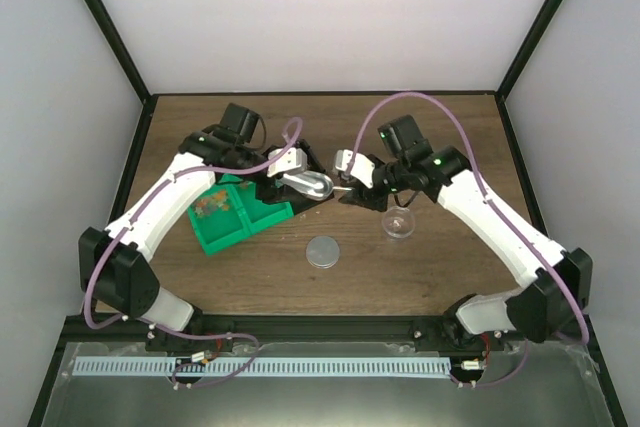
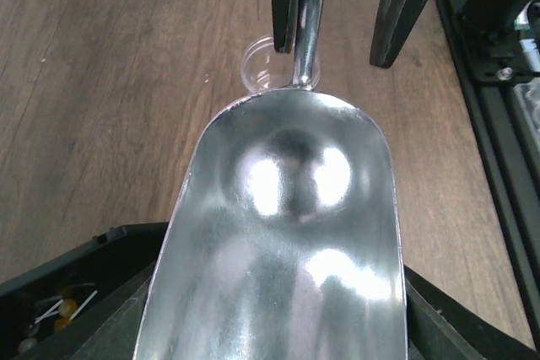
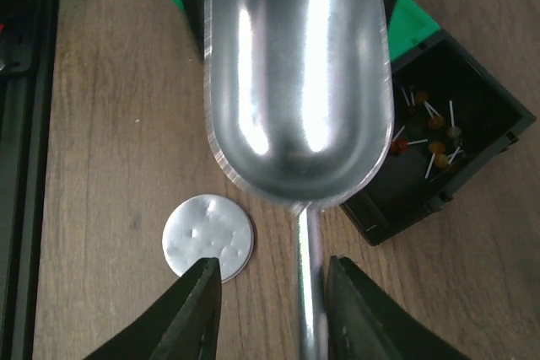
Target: Pack the candies
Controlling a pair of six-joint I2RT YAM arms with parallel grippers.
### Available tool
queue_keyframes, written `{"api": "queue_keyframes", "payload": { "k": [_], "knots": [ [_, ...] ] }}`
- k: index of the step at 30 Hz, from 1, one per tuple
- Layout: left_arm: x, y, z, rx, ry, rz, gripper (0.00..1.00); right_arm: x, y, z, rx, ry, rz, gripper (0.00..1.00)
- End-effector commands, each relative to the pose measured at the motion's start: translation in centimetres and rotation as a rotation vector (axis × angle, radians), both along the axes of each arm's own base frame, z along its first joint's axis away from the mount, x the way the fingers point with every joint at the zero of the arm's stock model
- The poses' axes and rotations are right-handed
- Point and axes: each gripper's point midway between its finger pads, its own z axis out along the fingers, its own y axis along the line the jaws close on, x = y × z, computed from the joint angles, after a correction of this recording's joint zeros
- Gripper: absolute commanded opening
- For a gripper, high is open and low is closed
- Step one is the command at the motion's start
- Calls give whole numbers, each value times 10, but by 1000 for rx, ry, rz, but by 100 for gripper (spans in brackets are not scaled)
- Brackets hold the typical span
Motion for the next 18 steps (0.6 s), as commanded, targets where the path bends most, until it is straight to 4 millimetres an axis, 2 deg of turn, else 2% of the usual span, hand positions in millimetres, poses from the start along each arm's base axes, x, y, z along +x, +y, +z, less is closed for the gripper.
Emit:
{"api": "queue_keyframes", "payload": {
  "k": [1,5,10,18],
  "knots": [
    [-12,0,26,-122,-8,-41,59,-15,-5,29,125,-56,32,39],
    [-22,2,33,-166,-23,-67,59,-20,-6,47,207,-52,44,40],
    [-29,3,39,-189,-37,-84,59,-27,-2,60,269,-47,80,40],
    [-30,1,46,-218,-36,-74,59,-29,2,58,283,-12,96,40]
  ]
}}
